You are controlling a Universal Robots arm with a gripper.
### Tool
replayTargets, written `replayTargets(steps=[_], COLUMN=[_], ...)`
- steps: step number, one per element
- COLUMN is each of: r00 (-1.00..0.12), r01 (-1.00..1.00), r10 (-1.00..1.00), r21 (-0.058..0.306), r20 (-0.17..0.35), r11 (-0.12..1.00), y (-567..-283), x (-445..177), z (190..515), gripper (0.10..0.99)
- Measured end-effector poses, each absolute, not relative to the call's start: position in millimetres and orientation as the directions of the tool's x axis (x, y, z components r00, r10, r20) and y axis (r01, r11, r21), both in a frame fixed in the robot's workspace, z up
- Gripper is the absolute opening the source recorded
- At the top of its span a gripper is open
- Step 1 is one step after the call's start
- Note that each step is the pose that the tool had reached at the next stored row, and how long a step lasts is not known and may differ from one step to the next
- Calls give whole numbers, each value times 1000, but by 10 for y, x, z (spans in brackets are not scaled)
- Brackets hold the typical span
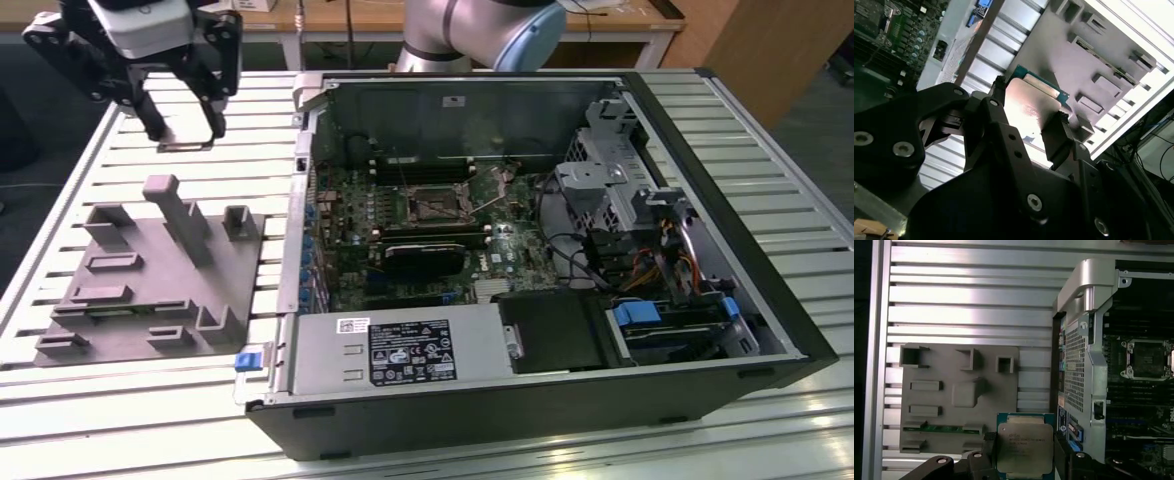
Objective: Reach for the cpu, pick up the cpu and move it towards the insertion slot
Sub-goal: 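Pick up the cpu and move it towards the insertion slot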
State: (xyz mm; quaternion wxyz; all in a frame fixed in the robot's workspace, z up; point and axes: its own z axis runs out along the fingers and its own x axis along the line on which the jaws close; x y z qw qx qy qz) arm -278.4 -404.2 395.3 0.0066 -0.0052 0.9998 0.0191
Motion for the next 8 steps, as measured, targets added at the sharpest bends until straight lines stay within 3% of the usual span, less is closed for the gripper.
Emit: replayTargets(steps=[8], r00=[-1000], r01=[-11], r10=[-10], r21=[38], r20=[-13], r11=[999], y=[-4042], x=[-2520], z=[3953], gripper=[541])
